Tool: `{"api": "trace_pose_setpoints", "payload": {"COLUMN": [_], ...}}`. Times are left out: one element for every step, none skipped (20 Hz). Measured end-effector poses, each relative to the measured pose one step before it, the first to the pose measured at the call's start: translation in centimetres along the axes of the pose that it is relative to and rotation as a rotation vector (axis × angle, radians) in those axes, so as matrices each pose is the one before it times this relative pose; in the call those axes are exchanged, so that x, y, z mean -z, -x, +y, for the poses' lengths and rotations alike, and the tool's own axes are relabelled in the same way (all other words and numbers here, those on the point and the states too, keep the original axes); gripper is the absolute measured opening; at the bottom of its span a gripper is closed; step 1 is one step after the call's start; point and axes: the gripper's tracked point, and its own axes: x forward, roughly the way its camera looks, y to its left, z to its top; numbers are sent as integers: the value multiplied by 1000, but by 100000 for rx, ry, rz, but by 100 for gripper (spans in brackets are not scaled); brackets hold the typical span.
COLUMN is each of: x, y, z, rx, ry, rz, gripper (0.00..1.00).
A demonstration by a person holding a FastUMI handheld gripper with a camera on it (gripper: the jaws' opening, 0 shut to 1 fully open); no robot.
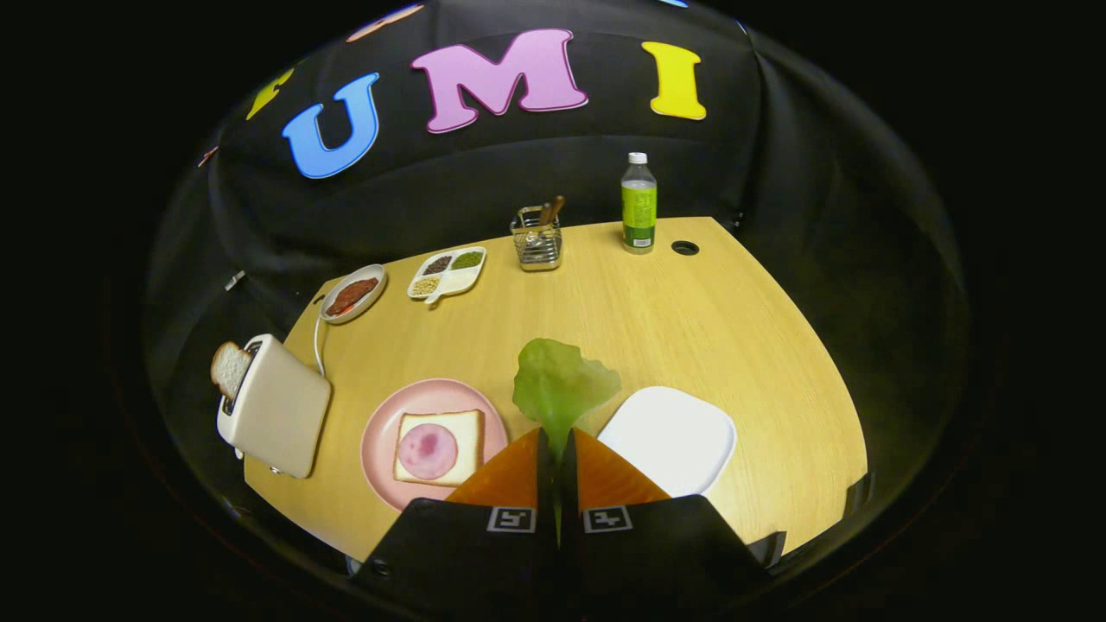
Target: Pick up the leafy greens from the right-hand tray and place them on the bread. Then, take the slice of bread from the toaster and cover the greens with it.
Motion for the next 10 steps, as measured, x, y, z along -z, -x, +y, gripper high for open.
{"api": "trace_pose_setpoints", "payload": {"x": [-102,-23,-36,90,156,160,188,302,419,373], "y": [64,5,-59,-168,-155,-310,-280,-280,-335,-382], "z": [1158,1166,1271,1137,1147,1098,900,896,814,711], "rx": [-1198,-1297,-1439,-1277,-1483,-1258,-808,-1006,-892,-794], "ry": [339,257,290,431,785,1020,1089,1096,903,1032], "rz": [-297,-170,28,328,555,613,543,880,977,1138], "gripper": [5,6,6,5,6,6,6,6,6,6]}}
